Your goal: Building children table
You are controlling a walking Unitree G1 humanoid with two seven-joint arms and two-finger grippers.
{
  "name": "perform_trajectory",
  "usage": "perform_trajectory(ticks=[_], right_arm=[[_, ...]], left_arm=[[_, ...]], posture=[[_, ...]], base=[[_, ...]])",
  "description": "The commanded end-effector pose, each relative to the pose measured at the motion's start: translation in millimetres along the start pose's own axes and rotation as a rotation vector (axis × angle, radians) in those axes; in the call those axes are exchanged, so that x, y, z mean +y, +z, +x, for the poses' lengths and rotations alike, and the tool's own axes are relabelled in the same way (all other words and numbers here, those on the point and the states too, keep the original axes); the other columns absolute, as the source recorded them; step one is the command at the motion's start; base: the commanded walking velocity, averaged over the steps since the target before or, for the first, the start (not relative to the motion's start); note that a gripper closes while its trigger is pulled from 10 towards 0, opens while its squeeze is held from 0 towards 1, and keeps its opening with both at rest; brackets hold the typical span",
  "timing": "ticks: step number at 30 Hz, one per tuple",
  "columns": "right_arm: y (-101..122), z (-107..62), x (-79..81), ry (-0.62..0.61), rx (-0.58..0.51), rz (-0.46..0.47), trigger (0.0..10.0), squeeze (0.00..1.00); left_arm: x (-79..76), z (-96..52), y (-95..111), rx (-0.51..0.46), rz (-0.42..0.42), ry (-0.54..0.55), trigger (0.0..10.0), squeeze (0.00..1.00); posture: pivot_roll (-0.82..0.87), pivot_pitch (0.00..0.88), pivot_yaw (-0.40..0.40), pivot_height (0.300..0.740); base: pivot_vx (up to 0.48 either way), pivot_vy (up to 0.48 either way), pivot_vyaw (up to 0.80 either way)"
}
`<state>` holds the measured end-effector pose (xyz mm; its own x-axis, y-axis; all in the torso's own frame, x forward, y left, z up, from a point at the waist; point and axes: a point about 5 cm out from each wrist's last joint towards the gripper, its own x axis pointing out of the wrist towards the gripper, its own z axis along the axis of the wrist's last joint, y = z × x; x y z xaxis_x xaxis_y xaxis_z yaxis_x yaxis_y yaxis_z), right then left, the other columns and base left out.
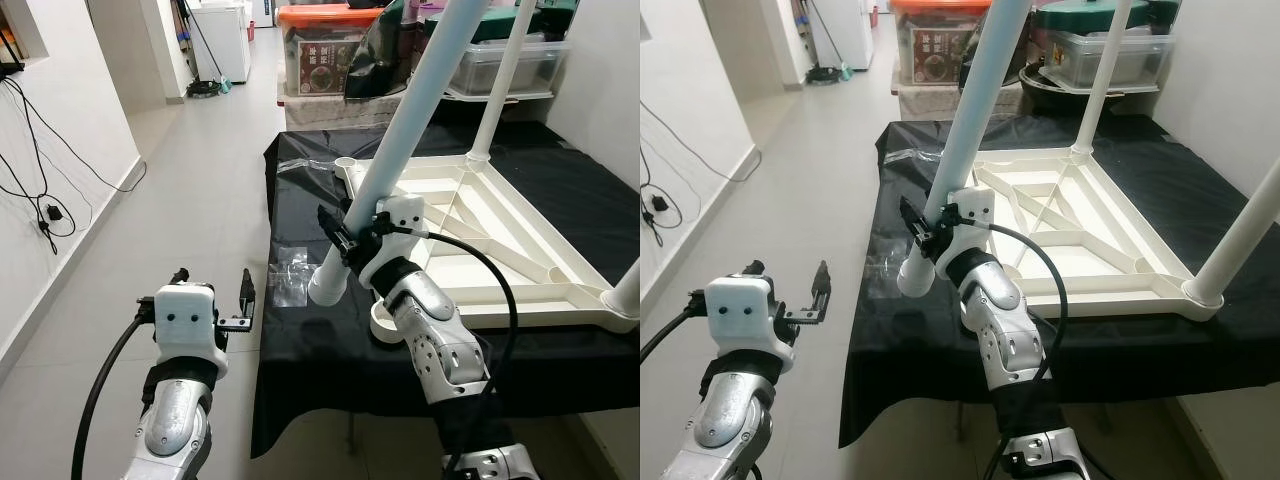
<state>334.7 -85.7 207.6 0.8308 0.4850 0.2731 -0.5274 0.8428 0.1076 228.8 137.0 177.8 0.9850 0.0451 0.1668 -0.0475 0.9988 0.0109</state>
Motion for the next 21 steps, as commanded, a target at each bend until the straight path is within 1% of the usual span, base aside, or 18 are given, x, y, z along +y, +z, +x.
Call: perform_trajectory(ticks=[1,2,6,18,20,21], right_arm=[[0.7,0.8,1.9,0.008,0.004,-0.007,10.0,0.00],[0.7,0.8,1.9,0.008,0.004,-0.007,10.0,0.00],[1.5,1.7,0.9,0.012,0.007,-0.016,10.0,0.00],[0.1,1.9,0.8,0.012,0.015,-0.021,10.0,0.00],[-0.3,1.9,0.2,0.012,0.018,-0.026,10.0,0.00],[-0.3,1.9,0.2,0.012,0.018,-0.026,10.0,0.00]], left_arm=[[2.2,-1.4,-0.8,0.010,0.010,0.017,10.0,0.00],[2.2,-1.4,-0.8,0.010,0.010,0.017,10.0,0.00],[3.6,-1.2,-1.8,0.015,0.008,0.027,10.0,0.00],[7.3,-1.2,-3.7,0.022,0.012,0.040,10.0,0.00],[9.4,-0.4,-5.4,0.033,-0.018,0.062,10.0,0.00],[9.4,-0.4,-5.4,0.033,-0.018,0.062,10.0,0.00]], posture=[[0.04,0.000,-0.015,0.740],[0.04,0.000,-0.015,0.740],[0.04,0.000,-0.020,0.740],[0.04,0.000,-0.020,0.740],[0.04,0.000,-0.020,0.740],[0.04,0.000,-0.020,0.740]], base=[[0.000,0.000,0.00],[0.000,0.000,0.00],[0.000,-0.285,0.00],[0.302,-0.287,0.00],[0.000,0.000,0.00],[0.000,0.000,0.00]])
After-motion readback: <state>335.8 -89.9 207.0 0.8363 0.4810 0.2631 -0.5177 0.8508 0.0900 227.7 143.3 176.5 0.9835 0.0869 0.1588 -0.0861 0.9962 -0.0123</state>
